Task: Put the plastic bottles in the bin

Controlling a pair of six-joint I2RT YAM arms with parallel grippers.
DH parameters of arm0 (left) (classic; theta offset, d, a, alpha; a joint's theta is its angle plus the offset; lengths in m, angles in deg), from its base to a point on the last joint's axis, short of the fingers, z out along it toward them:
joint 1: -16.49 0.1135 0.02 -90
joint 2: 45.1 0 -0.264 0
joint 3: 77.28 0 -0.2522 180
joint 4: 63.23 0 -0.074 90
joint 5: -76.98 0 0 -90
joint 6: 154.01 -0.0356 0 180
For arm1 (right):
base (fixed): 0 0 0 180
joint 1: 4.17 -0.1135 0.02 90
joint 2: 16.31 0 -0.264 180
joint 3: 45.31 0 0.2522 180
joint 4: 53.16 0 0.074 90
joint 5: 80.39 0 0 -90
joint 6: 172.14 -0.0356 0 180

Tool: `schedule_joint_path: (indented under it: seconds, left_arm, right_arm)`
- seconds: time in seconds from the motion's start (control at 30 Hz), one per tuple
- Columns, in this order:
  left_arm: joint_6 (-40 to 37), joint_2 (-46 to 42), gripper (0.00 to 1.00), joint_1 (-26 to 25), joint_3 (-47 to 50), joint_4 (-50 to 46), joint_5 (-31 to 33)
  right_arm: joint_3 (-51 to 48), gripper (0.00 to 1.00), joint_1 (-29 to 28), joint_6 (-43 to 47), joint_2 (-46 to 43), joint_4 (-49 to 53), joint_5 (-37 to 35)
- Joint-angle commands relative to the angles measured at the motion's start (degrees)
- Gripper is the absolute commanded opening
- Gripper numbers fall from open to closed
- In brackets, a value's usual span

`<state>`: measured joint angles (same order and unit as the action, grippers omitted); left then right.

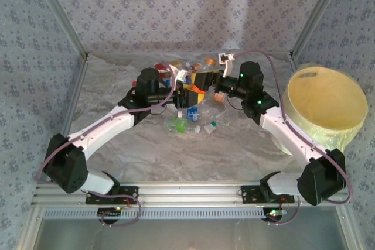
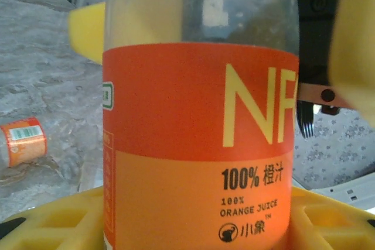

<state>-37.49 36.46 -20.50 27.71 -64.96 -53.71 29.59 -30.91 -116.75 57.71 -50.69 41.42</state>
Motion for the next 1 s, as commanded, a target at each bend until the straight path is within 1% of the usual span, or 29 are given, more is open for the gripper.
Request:
schedule_joint_path:
  seconds: [0.0, 0.07, 0.13, 0.23, 0.3, 0.37, 0.4, 0.5, 0.6, 0.7, 0.8, 0.87, 0.9, 0.97]
  left_arm:
    - [0.3, 0.4, 0.53, -0.7, -1.9, 3.0, -2.0]
    - [0.5, 0.6, 0.53, -0.7, -1.9, 3.0, -1.6]
    - [0.8, 0.5, 0.53, -0.8, -1.7, 2.9, -0.9]
    - [1.0, 0.6, 0.54, -0.9, -1.6, 2.6, -0.1]
    - [1.0, 0.7, 0.56, -0.8, -1.9, 2.2, -0.1]
    - [1.0, 1.0, 0.61, -0.8, -2.3, 1.2, 0.4]
    - [1.0, 1.0, 0.64, -0.8, -2.5, 0.7, 0.6]
    - [0.7, 1.0, 0.78, -0.9, -3.1, -0.7, 0.7]
    - [0.2, 0.1, 0.97, -0.8, -2.7, -0.5, 0.9]
    - [-0.8, -1.8, 0.98, -0.8, -1.6, -0.1, 1.8]
    - [-2.6, -4.3, 0.98, -0.8, 0.0, -0.7, 5.0]
    - [-3.8, -6.5, 0.98, -0.7, 1.4, -1.3, 9.5]
    - [-4.2, -7.5, 0.98, -0.8, 2.1, -1.5, 11.8]
    - [-4.8, -9.6, 0.98, -0.8, 4.0, -1.8, 18.3]
  right_arm:
    - [2.3, 0.82, -0.7, -2.4, 0.3, -2.6, 1.4]
    - [2.1, 0.73, -0.9, -2.2, -0.2, -1.8, 0.7]
    - [1.8, 0.66, -0.9, -1.9, -0.8, -0.3, 0.1]
    - [2.4, 0.59, -0.8, -2.0, -1.1, 2.9, -0.8]
    - [2.7, 0.54, -0.8, 0.1, -1.0, 3.9, -1.0]
    - [2.6, 0.5, -0.8, 0.4, -1.1, 4.1, -1.3]
    - [2.6, 0.49, -0.8, 0.6, -1.1, 4.1, -1.6]
    - [2.6, 0.48, -0.5, 1.1, -1.8, 5.0, -2.6]
    - [2.9, 0.46, 0.3, 2.7, -3.2, 8.2, -5.2]
    - [3.8, 0.45, 1.6, 5.0, -5.1, 13.1, -9.3]
    - [5.5, 0.44, 3.4, 9.0, -7.5, 19.3, -13.7]
    - [6.7, 0.43, 4.9, 11.7, -9.3, 23.2, -16.7]
    - [8.8, 0.41, 5.6, 12.6, -10.1, 24.4, -17.8]
    - [10.6, 0.39, 7.1, 14.0, -11.6, 27.1, -20.9]
